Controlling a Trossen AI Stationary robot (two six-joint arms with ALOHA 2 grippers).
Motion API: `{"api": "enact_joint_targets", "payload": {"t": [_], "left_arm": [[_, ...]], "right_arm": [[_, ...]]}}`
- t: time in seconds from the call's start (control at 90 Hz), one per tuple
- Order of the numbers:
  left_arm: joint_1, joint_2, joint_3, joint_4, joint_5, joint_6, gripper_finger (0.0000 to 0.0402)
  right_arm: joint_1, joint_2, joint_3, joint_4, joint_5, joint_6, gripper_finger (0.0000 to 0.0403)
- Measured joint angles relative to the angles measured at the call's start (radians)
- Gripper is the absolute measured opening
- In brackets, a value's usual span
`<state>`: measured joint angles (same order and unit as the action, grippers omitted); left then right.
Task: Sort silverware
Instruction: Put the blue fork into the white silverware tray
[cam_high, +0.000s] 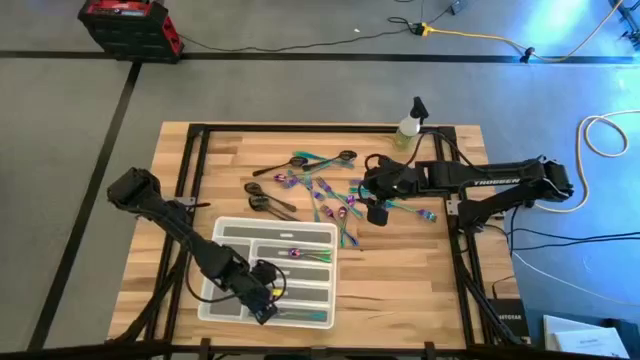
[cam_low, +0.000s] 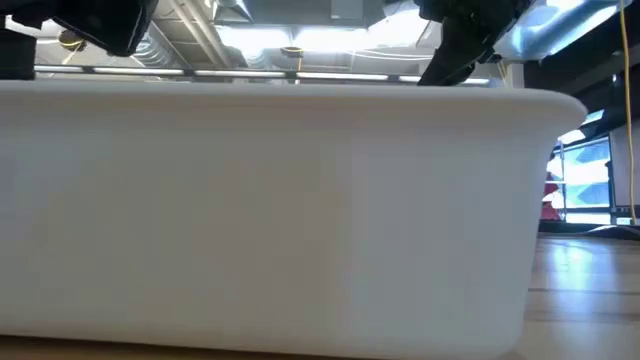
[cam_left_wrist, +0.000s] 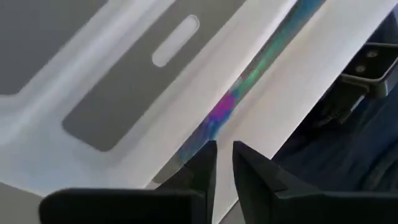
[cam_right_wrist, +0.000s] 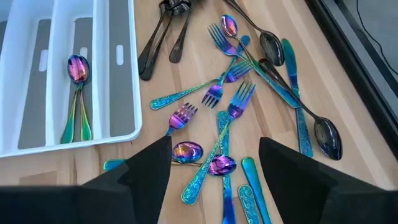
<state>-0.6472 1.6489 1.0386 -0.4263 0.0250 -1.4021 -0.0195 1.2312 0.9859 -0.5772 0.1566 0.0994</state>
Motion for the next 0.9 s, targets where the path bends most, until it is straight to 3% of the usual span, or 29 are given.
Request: {"api": "enact_joint_targets", "payload": {"t": [0.367, 0.678, 0.9], "left_arm": [[0.016, -0.004, 0.0, 0.057, -0.041, 0.003, 0.0038], [0.04, -0.005, 0.0, 0.198, -0.186, 0.283, 0.0037], [0.075, -0.005, 0.0, 0.279, -0.182, 0.398, 0.0037]], "right_arm": [[0.0, 0.0, 0.0, 0.0, 0.0, 0.0, 0.0225], [0.0, 0.0, 0.0, 0.0, 0.0, 0.0, 0.0225], [0.0, 0.0, 0.0, 0.0, 0.0, 0.0, 0.0225]]}}
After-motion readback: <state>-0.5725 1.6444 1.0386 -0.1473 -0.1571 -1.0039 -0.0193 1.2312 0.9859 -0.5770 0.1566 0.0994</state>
